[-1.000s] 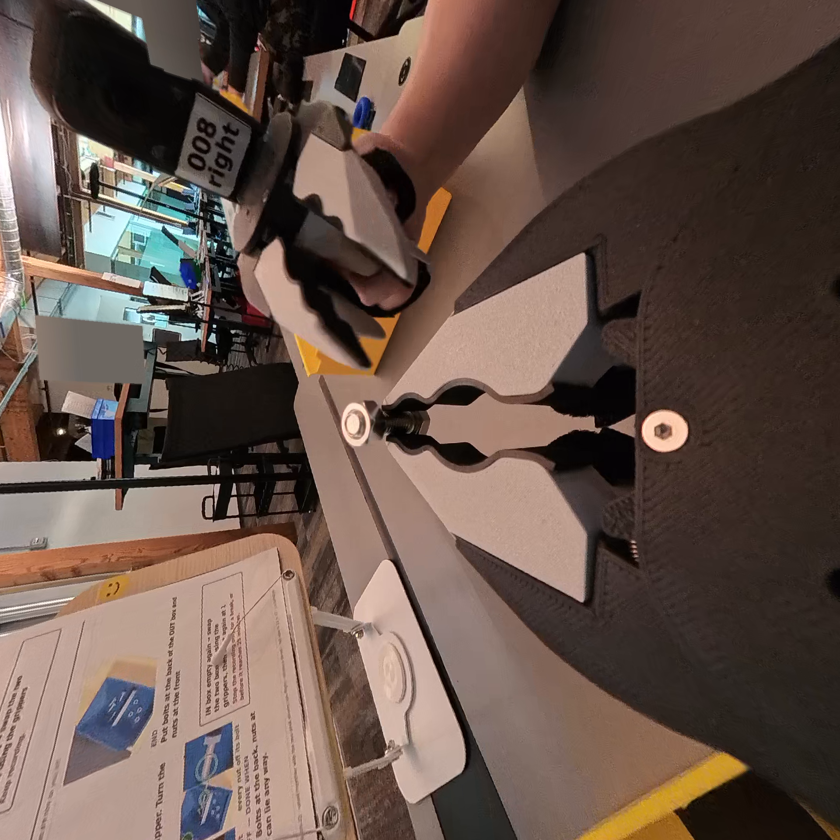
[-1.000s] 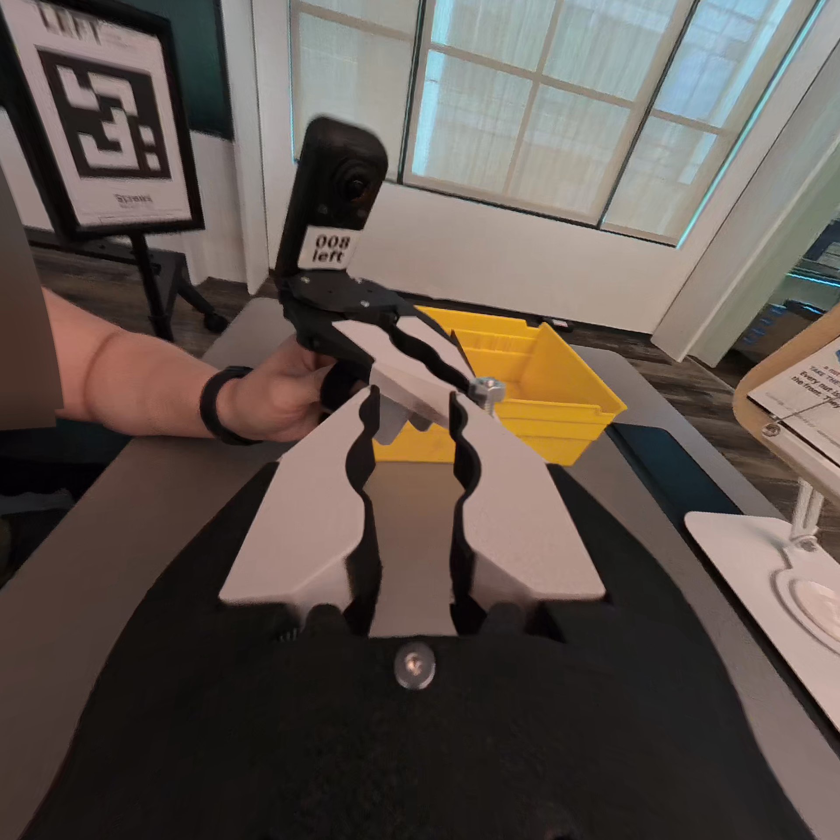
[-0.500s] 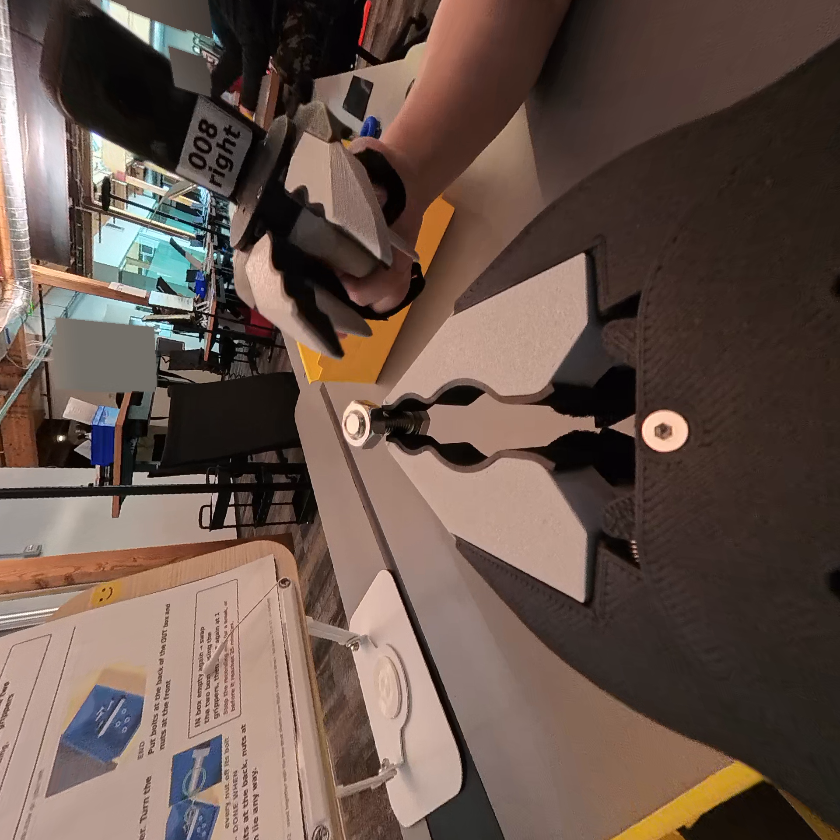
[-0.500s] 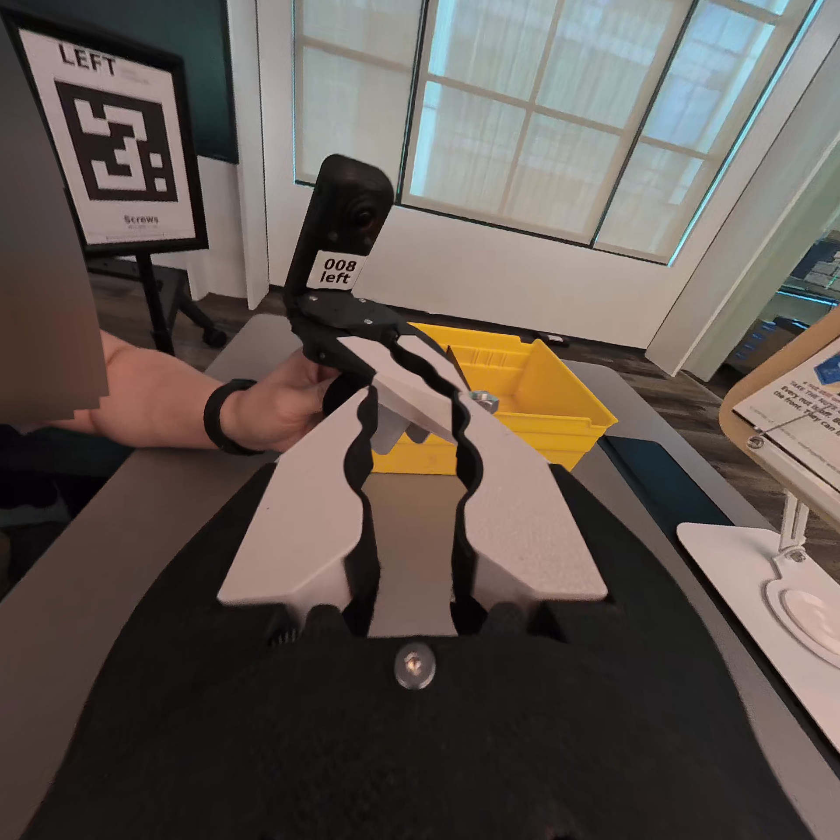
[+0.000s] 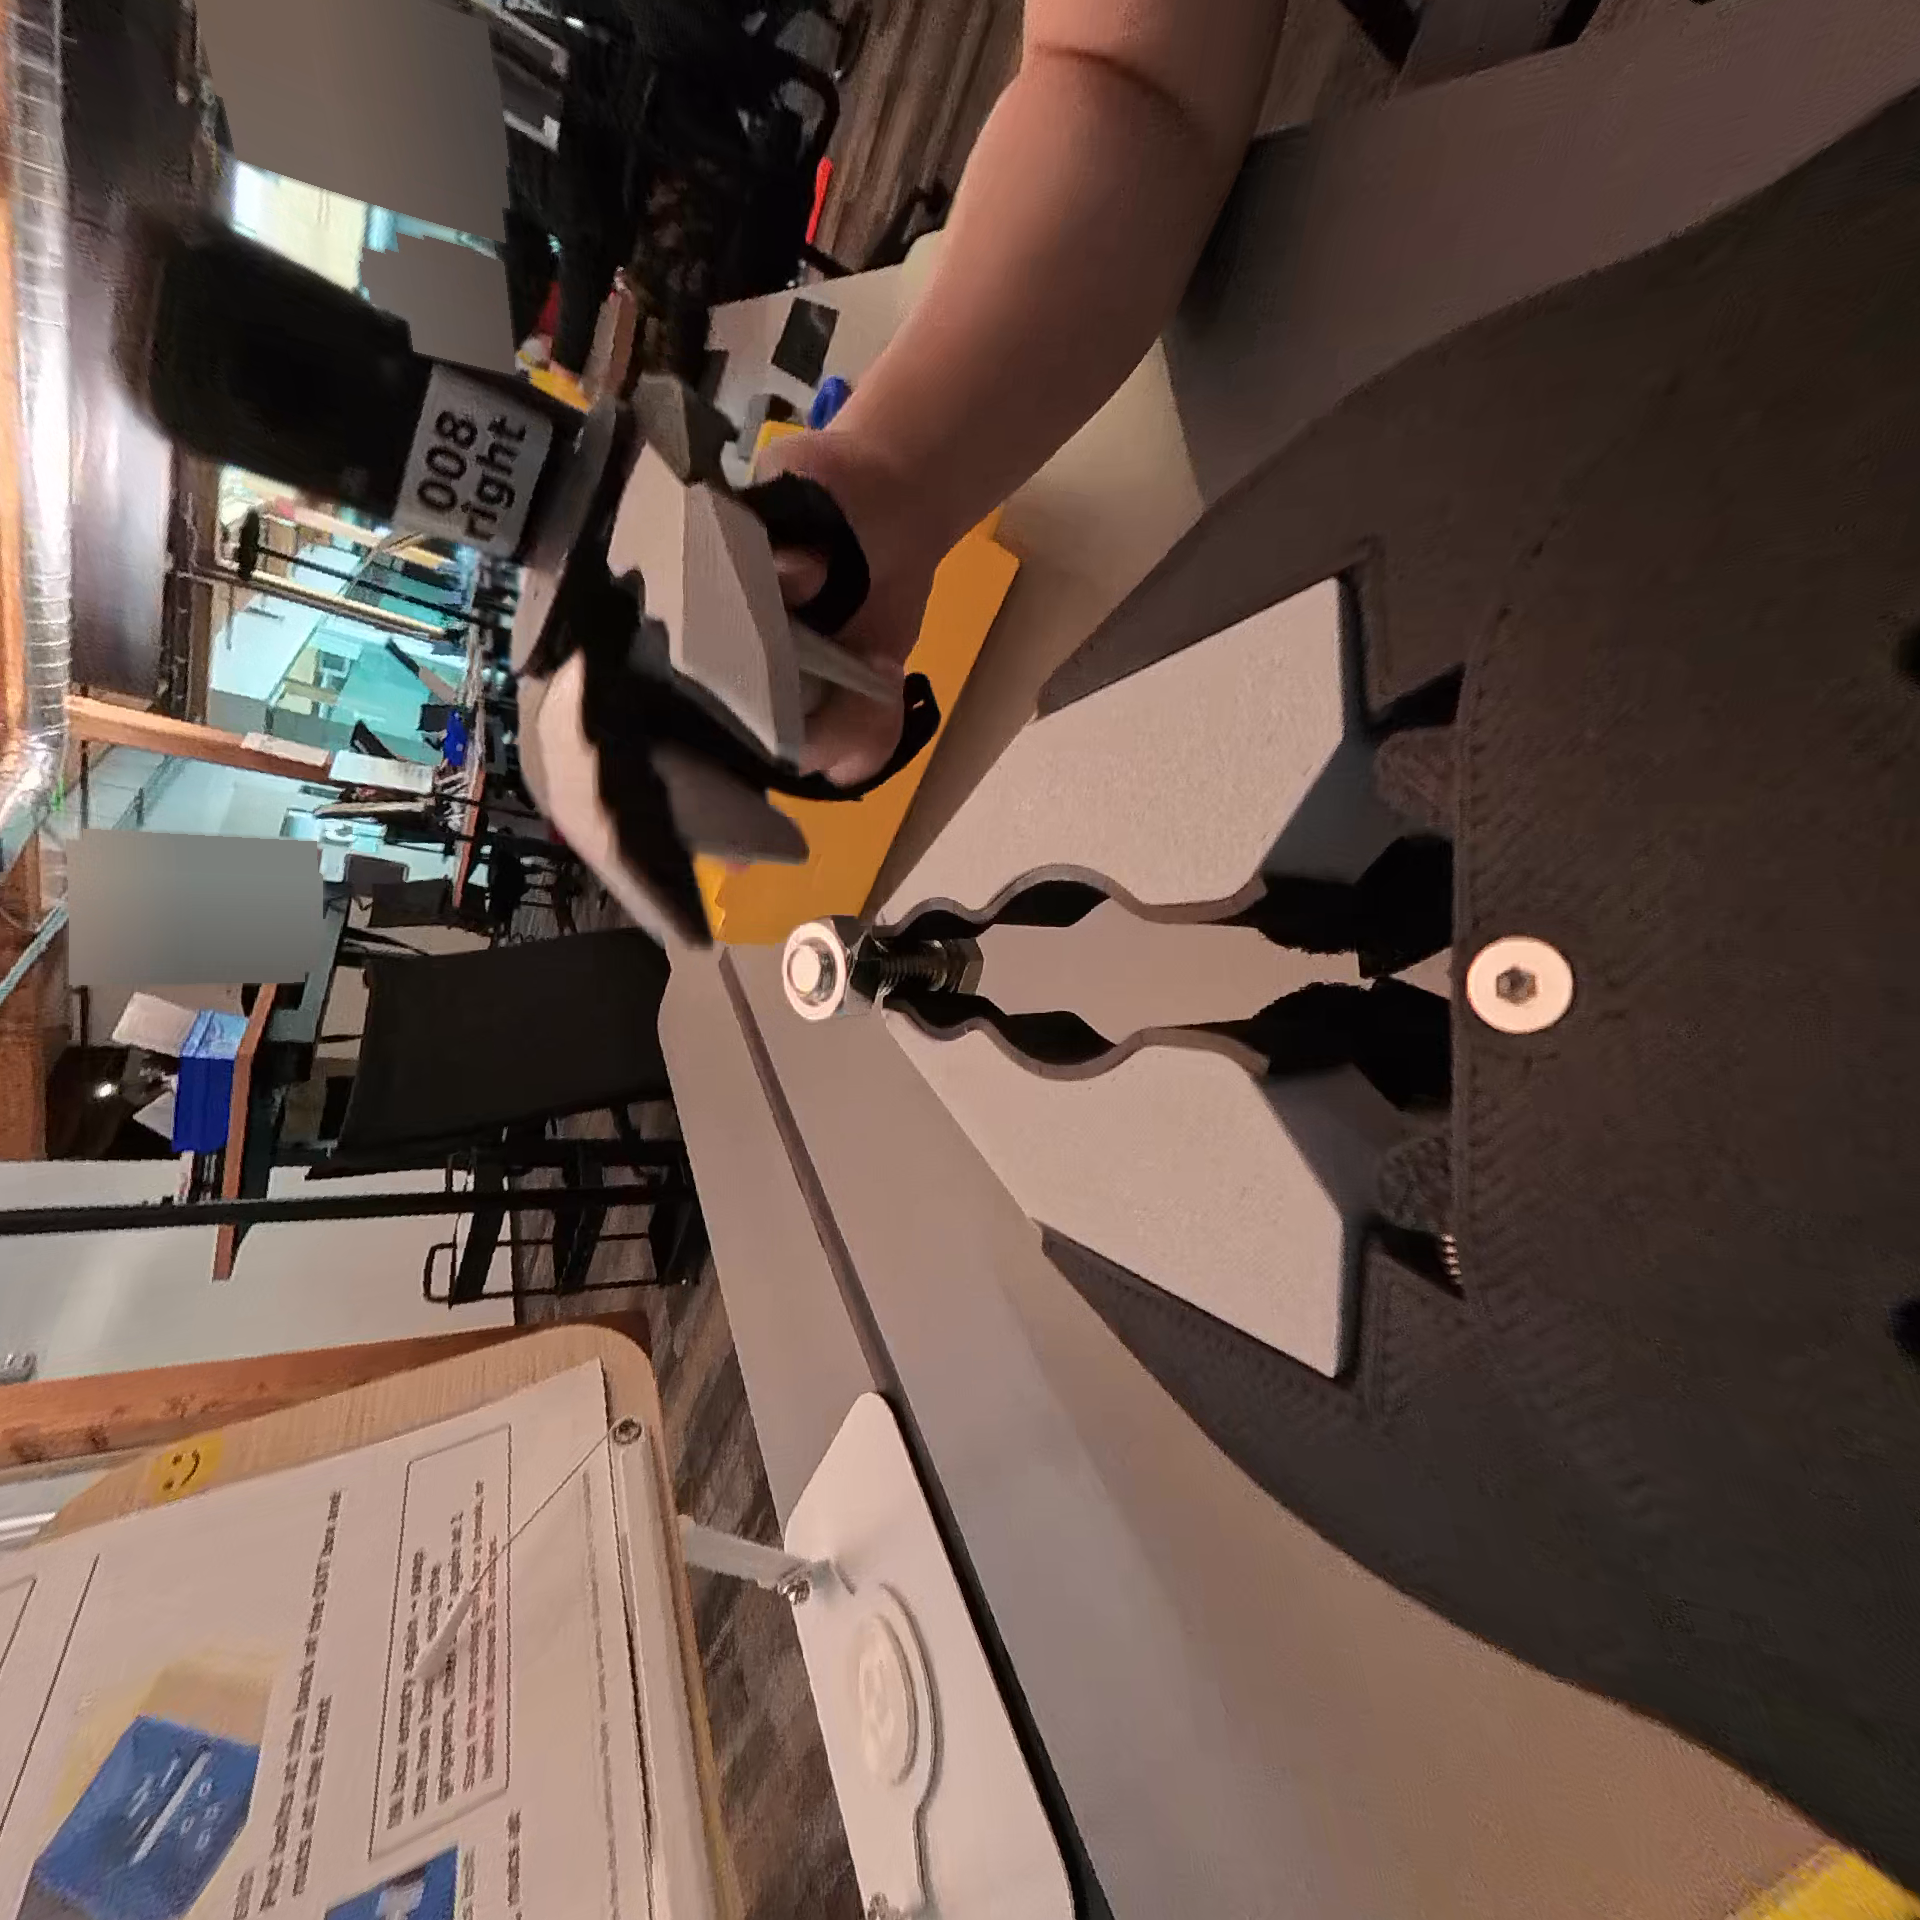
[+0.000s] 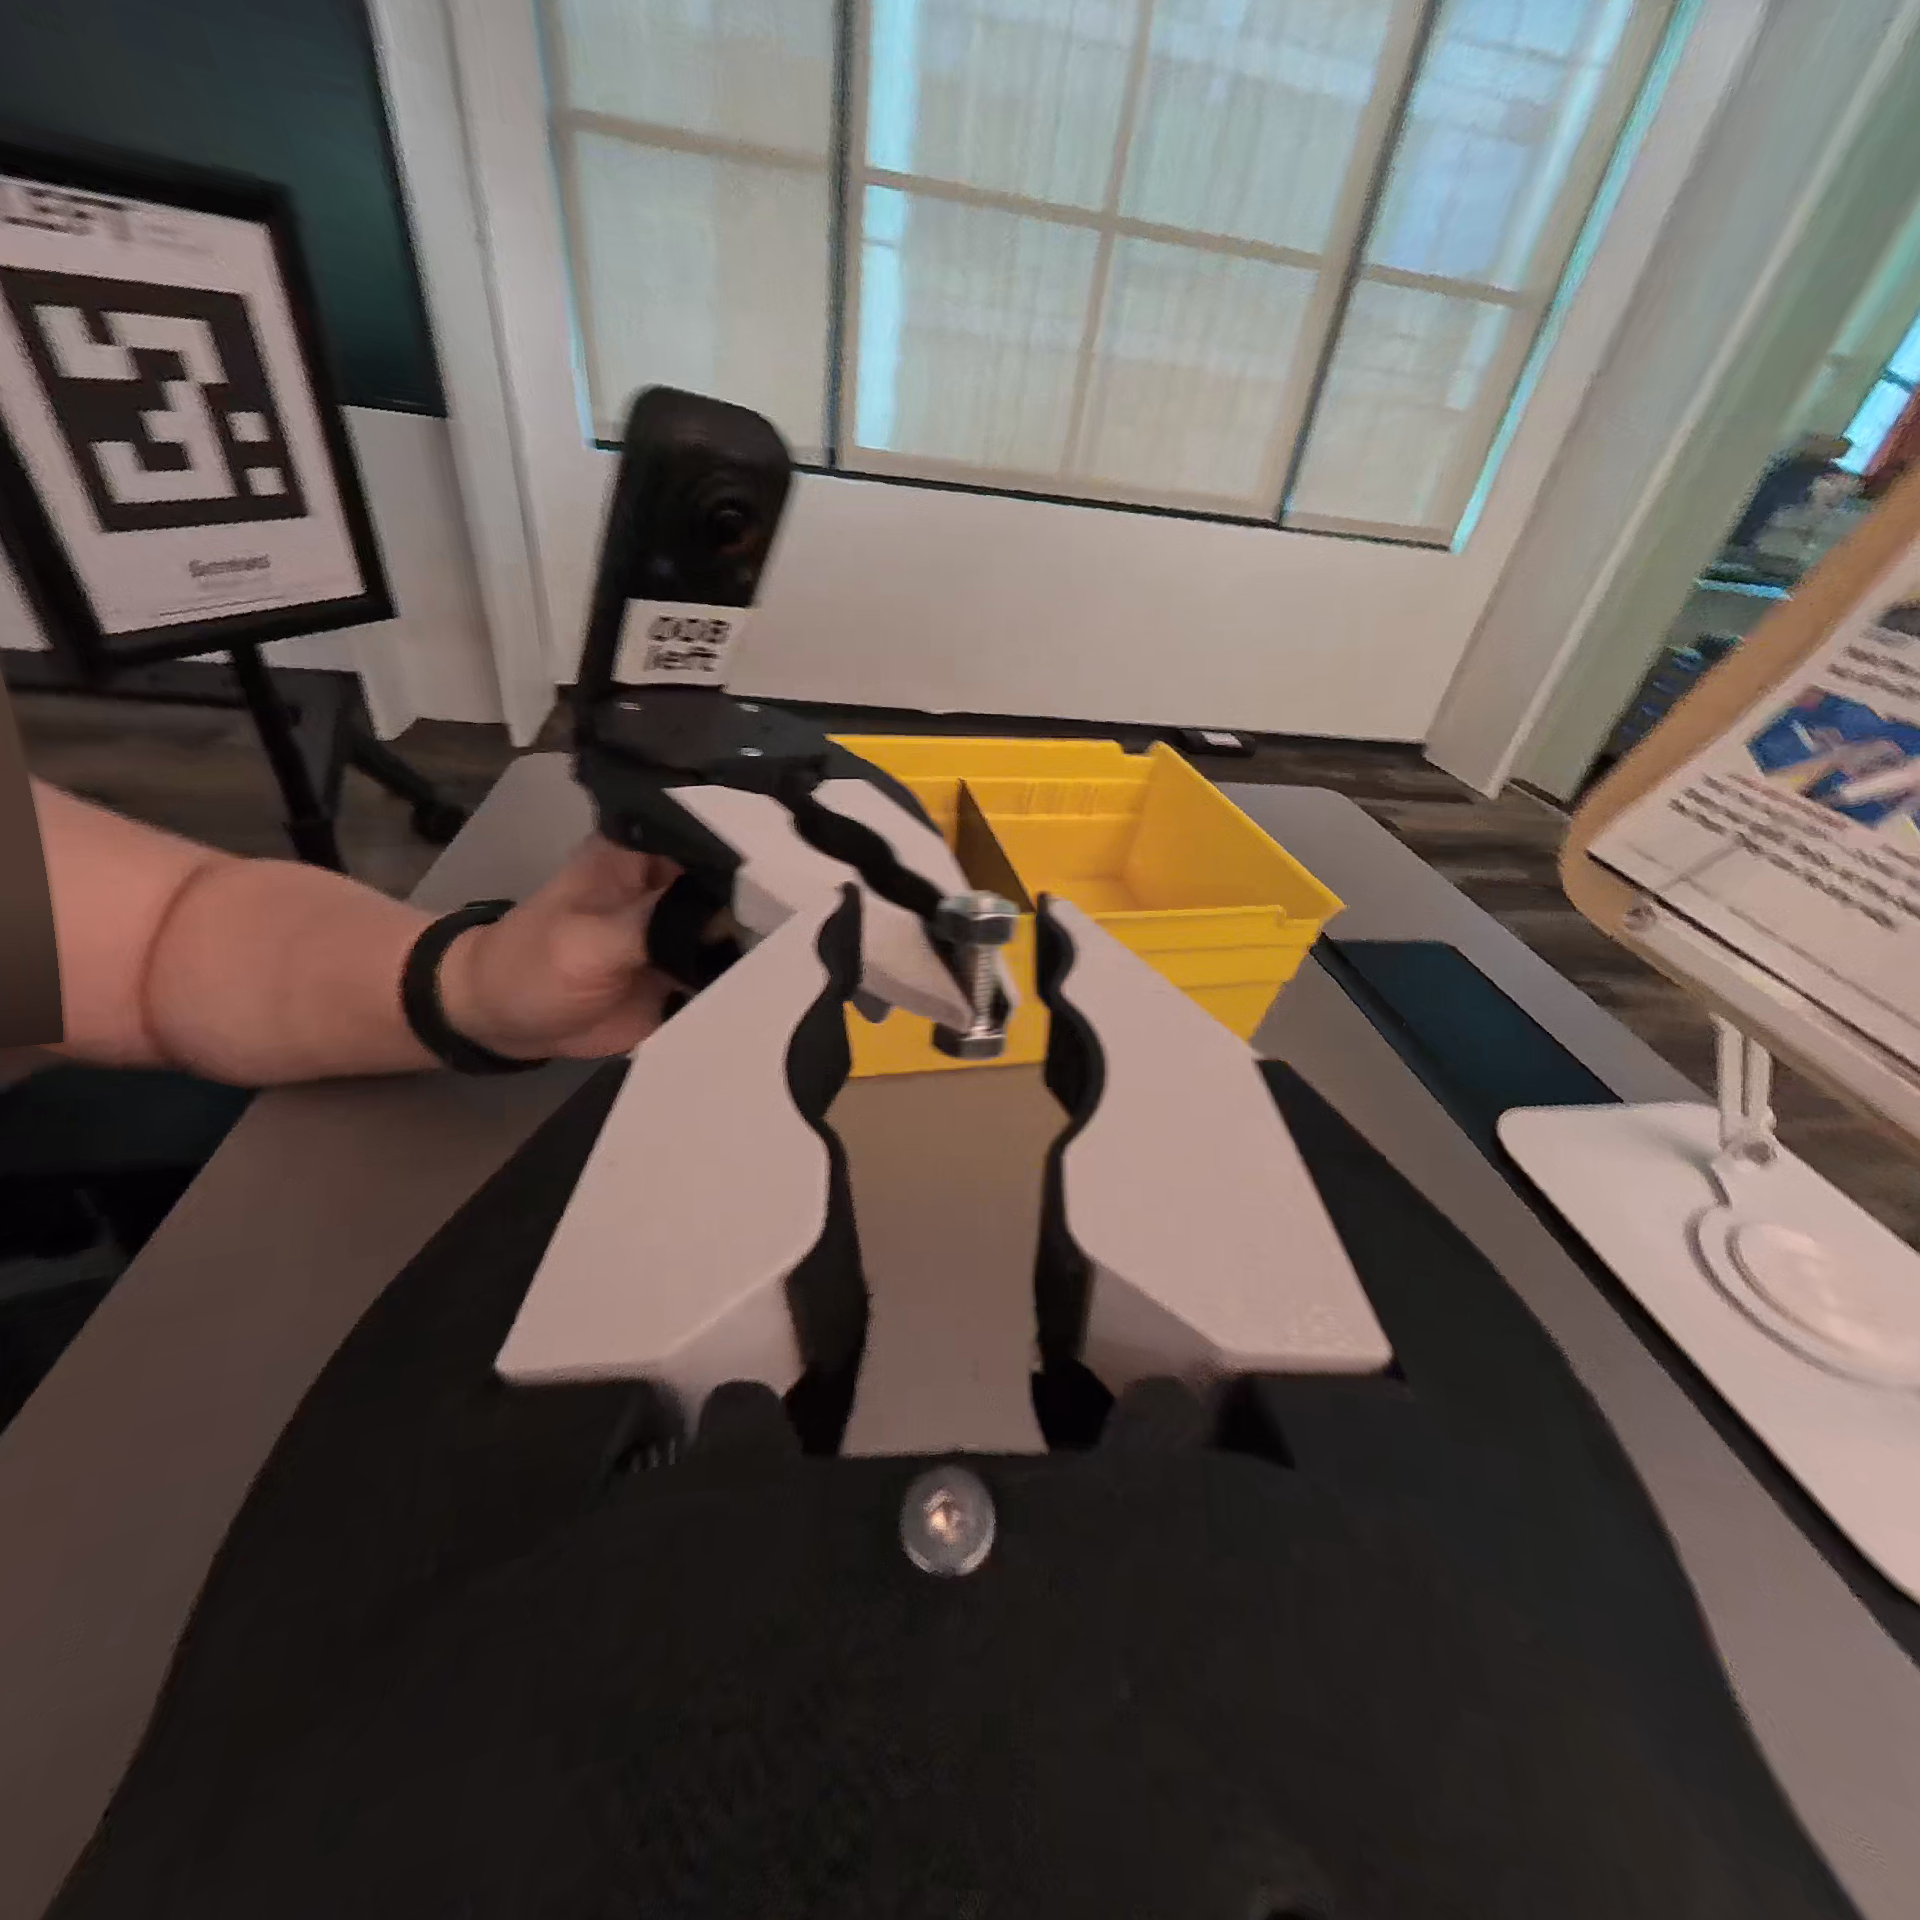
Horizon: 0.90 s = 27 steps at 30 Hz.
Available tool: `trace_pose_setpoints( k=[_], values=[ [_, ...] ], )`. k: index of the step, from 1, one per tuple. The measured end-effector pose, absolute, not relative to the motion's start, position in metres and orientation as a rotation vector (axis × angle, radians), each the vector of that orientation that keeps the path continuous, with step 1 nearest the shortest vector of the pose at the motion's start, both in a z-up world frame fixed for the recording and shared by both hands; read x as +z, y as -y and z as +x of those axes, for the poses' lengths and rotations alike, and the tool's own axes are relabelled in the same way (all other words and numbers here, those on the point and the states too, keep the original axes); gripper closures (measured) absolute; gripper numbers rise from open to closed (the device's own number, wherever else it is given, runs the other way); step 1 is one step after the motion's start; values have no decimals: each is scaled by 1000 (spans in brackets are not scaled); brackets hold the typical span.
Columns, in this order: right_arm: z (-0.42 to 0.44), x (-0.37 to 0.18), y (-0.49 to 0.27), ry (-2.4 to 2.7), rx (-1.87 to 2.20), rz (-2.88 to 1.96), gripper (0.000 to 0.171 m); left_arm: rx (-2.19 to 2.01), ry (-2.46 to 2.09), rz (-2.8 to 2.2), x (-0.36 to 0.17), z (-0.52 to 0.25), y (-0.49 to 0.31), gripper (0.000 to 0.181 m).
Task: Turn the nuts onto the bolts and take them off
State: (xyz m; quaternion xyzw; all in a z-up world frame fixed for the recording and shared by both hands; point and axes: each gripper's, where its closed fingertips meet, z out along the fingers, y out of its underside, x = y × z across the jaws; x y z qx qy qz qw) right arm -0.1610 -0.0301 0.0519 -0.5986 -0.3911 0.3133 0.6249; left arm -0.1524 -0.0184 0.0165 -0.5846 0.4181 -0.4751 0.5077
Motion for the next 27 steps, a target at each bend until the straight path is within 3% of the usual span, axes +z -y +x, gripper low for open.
trace_pose_setpoints(
  k=[1,3,6,10,12,16,21,25,27],
  values=[
    [-160,48,25,878,709,-1403,127,-1135,-1030,-1410,14,-150,21,174],
    [-163,39,23,889,736,-1448,123,-1111,-1074,-1411,9,-145,26,174],
    [-165,31,23,890,809,-1493,138,-1108,-1117,-1406,5,-139,33,174],
    [-161,24,21,890,850,-1544,143,-1106,-1123,-1405,4,-138,34,174],
    [-162,26,24,895,886,-1529,156,-1104,-1115,-1407,5,-139,33,174],
    [-160,27,24,896,873,-1540,157,-1118,-1115,-1402,6,-139,34,174],
    [-152,31,15,806,873,-1547,156,-1173,-1062,-1405,14,-143,30,128],
    [-150,42,18,750,969,-1519,156,-1204,-1105,-1427,6,-140,33,127],
    [-151,44,18,733,975,-1512,156,-1196,-1107,-1417,5,-140,35,136]
  ],
)
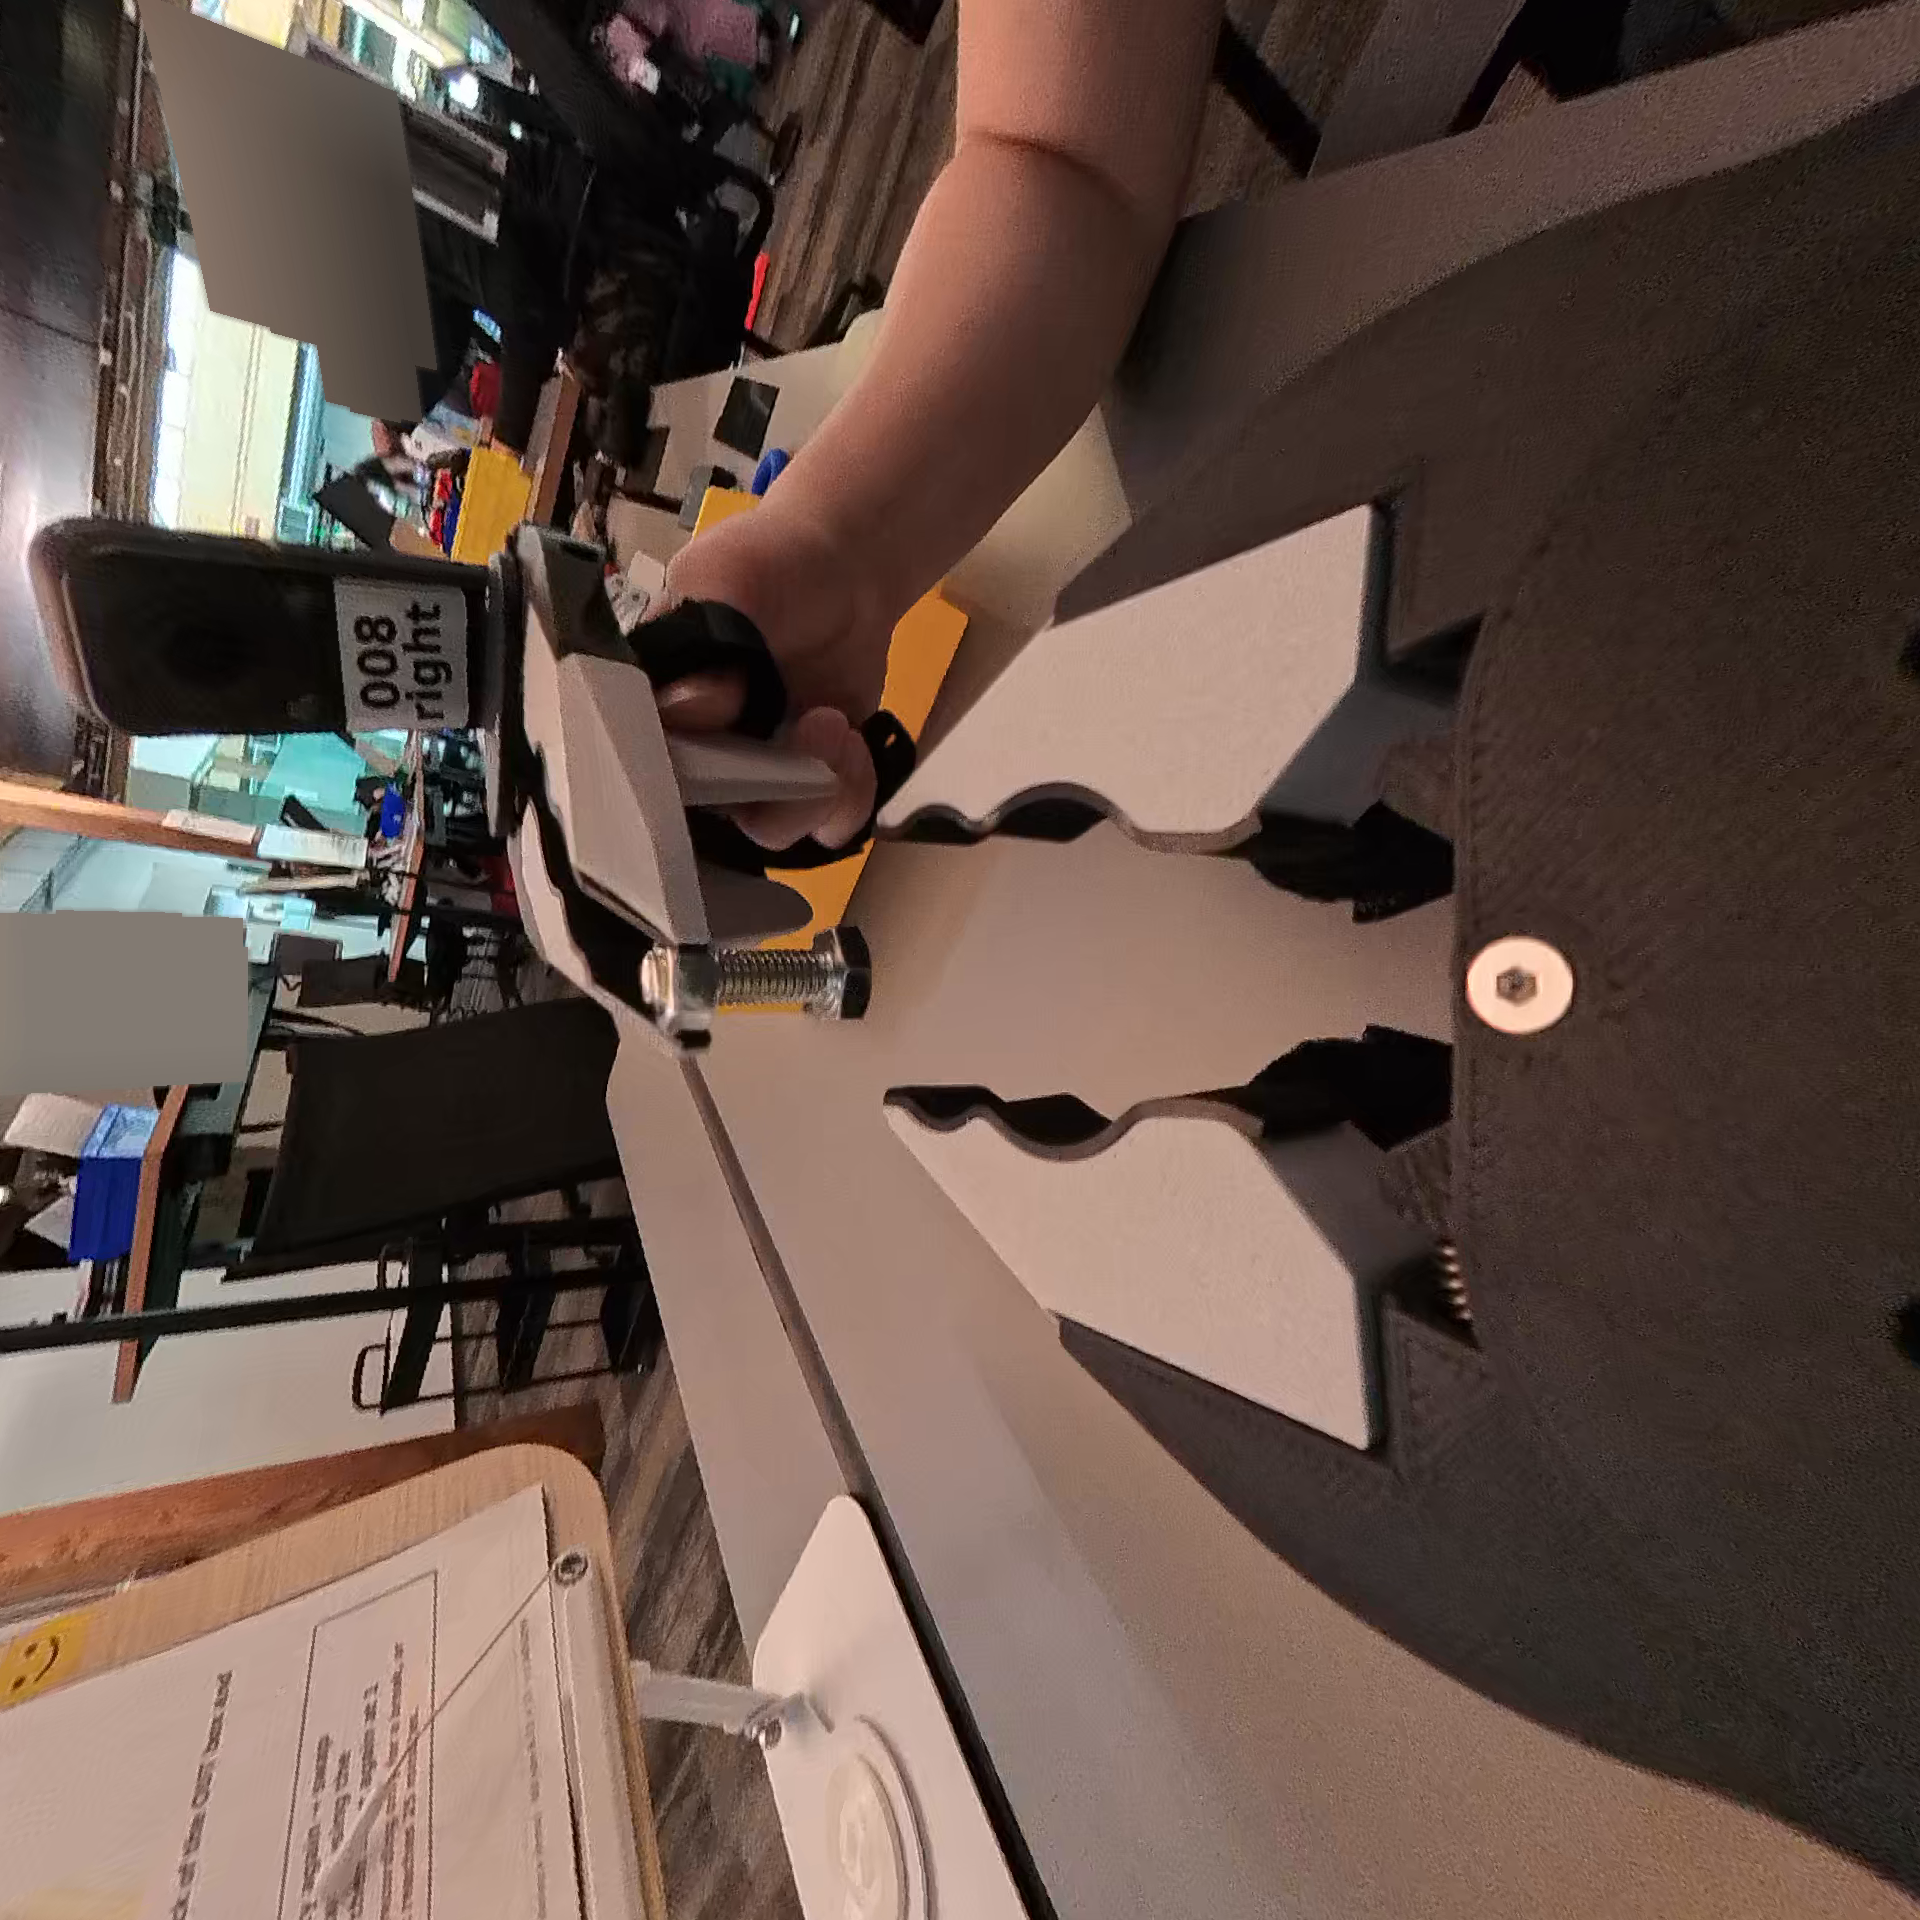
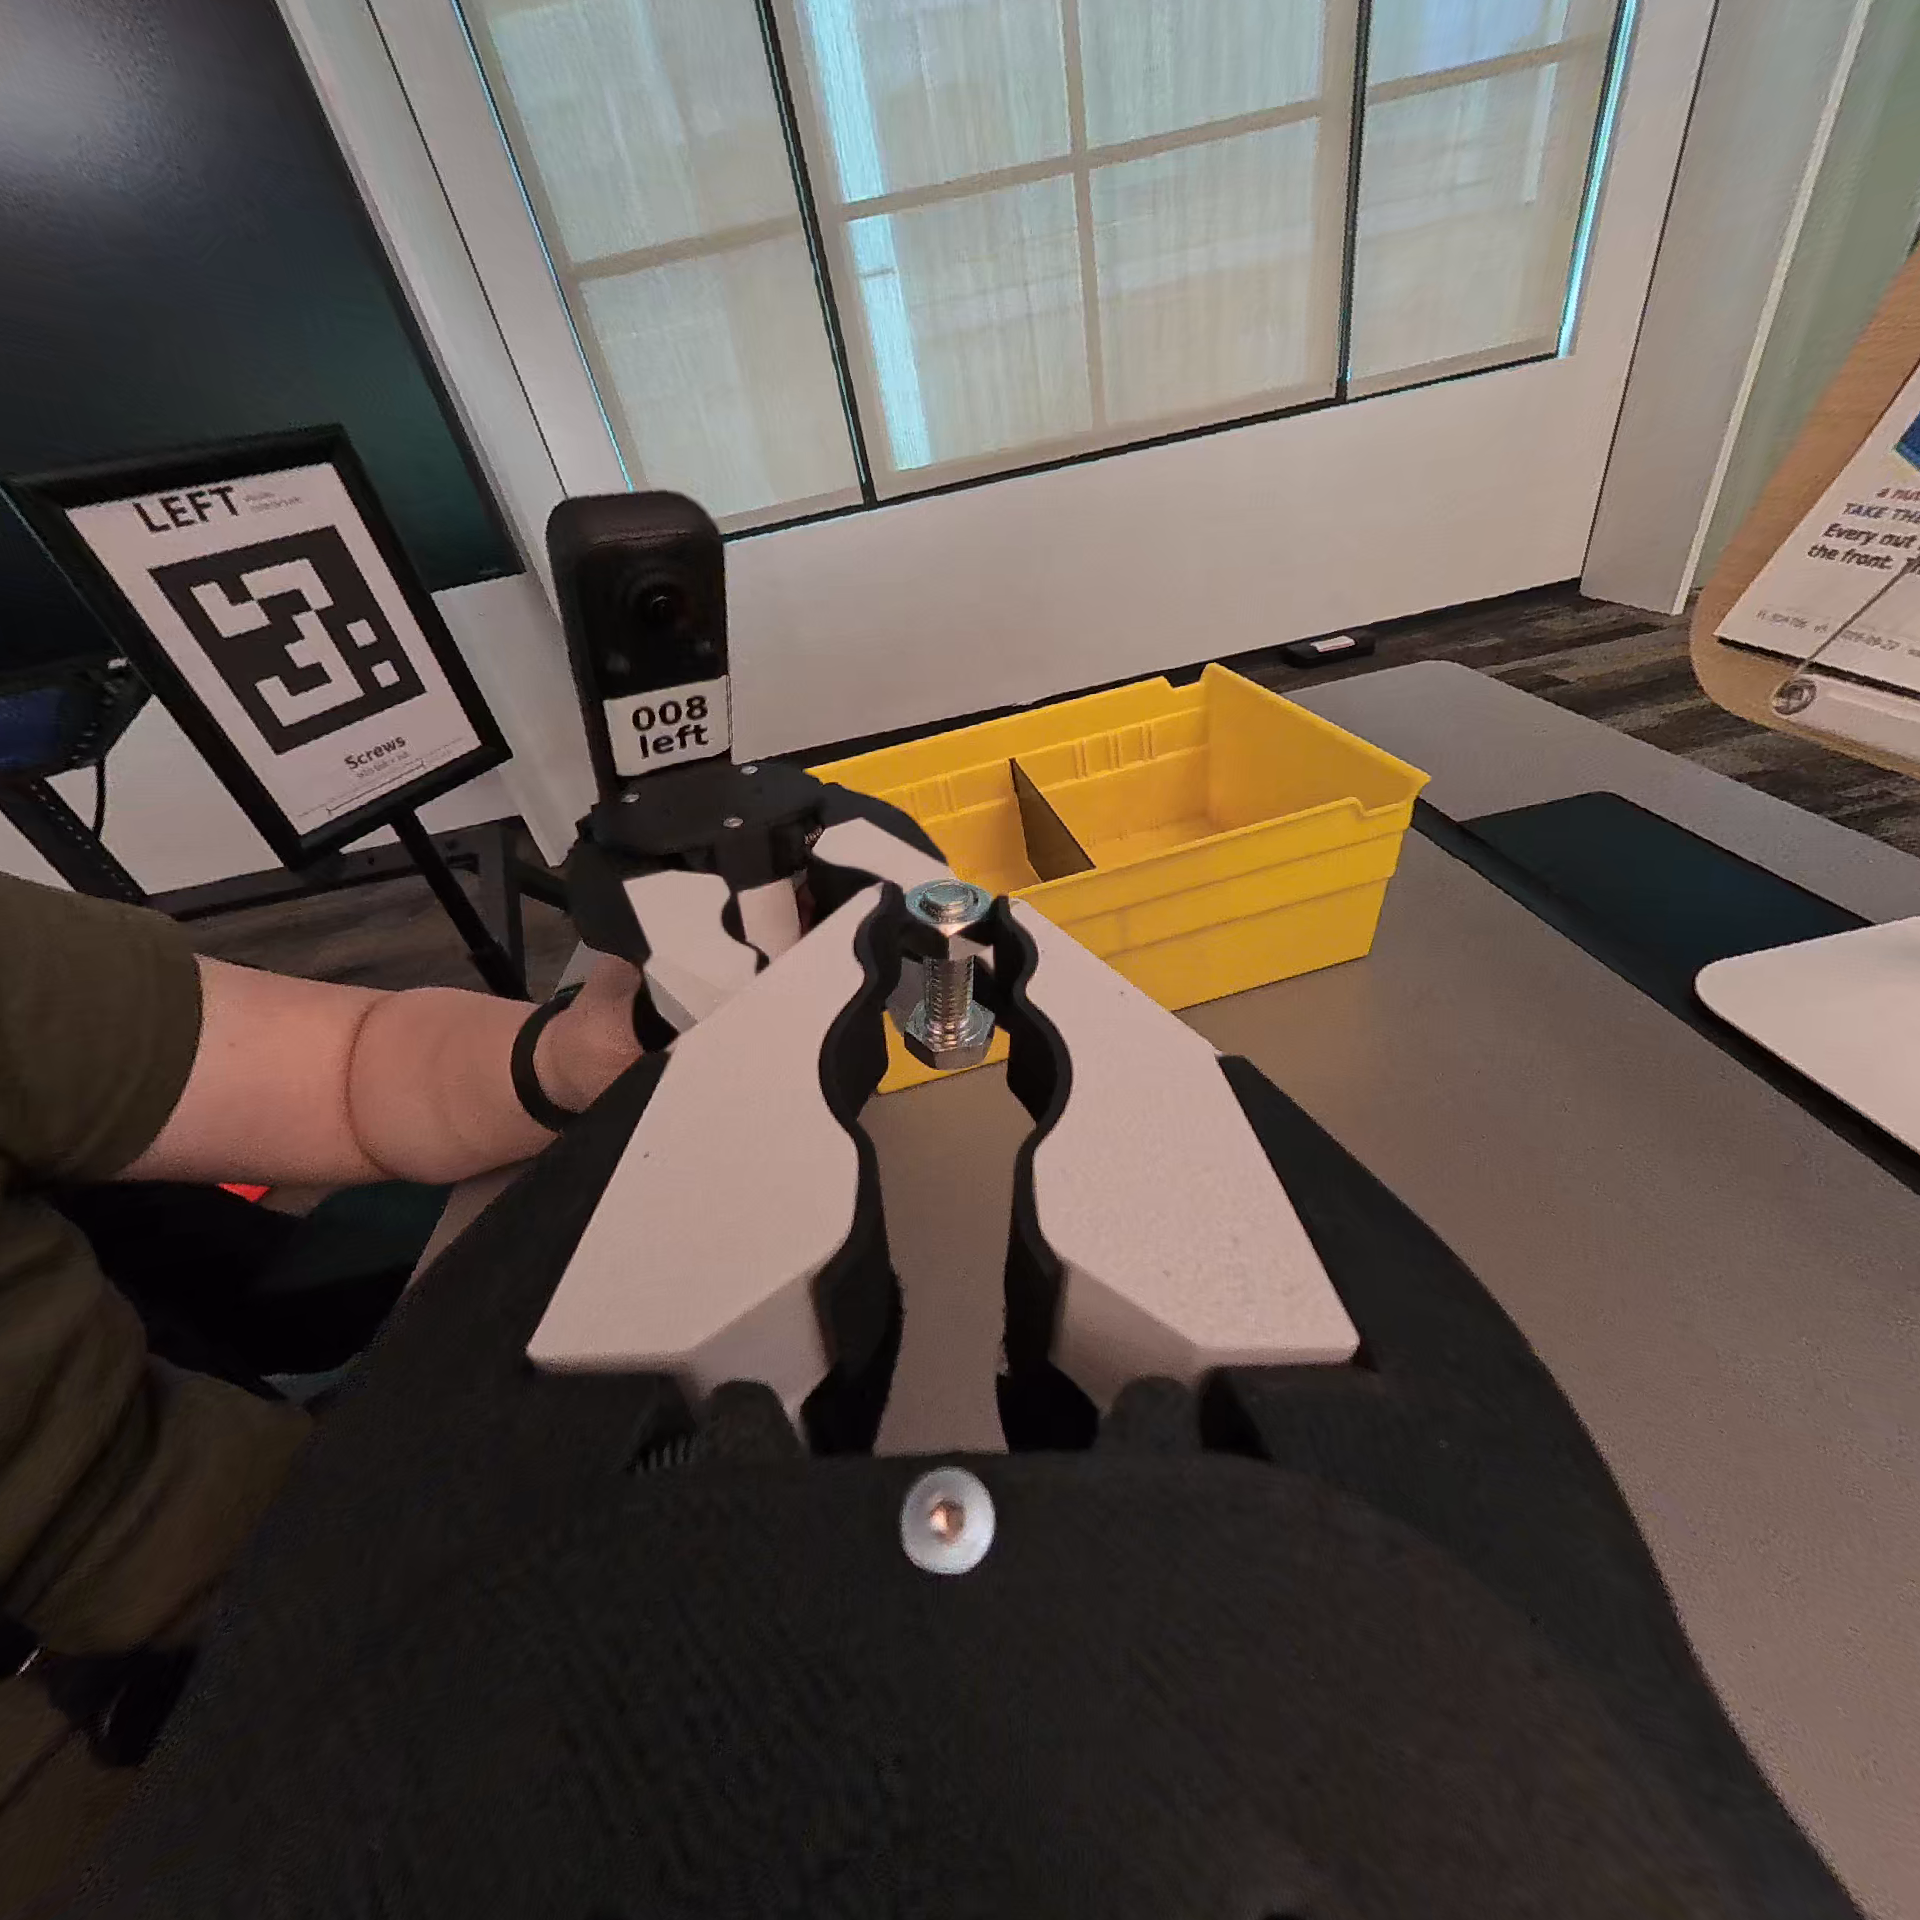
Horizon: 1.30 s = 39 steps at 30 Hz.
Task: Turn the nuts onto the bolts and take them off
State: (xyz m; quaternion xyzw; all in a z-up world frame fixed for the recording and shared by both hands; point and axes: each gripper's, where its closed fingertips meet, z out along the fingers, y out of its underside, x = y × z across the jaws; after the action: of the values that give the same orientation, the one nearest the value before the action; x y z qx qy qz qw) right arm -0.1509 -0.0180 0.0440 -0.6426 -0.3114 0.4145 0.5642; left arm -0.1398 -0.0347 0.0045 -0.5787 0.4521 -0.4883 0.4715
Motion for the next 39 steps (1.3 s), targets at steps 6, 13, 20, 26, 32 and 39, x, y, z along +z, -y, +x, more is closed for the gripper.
trace_pose_setpoints(
  k=[6,13,20,26,32,39],
  values=[
    [-159,46,18,706,933,-1494,157,-1126,-1065,-1405,6,-144,28,150],
    [-165,46,19,711,911,-1483,157,-1142,-1058,-1376,11,-146,30,165],
    [-167,43,18,711,910,-1491,157,-1120,-1064,-1390,8,-145,29,166],
    [-168,48,21,733,908,-1461,134,-1083,-1060,-1402,9,-148,25,166],
    [-170,52,33,807,946,-1420,158,-1079,-1011,-1423,11,-155,16,166],
    [-180,46,29,830,878,-1427,109,-1073,-1015,-1419,12,-155,16,166]
  ],
)
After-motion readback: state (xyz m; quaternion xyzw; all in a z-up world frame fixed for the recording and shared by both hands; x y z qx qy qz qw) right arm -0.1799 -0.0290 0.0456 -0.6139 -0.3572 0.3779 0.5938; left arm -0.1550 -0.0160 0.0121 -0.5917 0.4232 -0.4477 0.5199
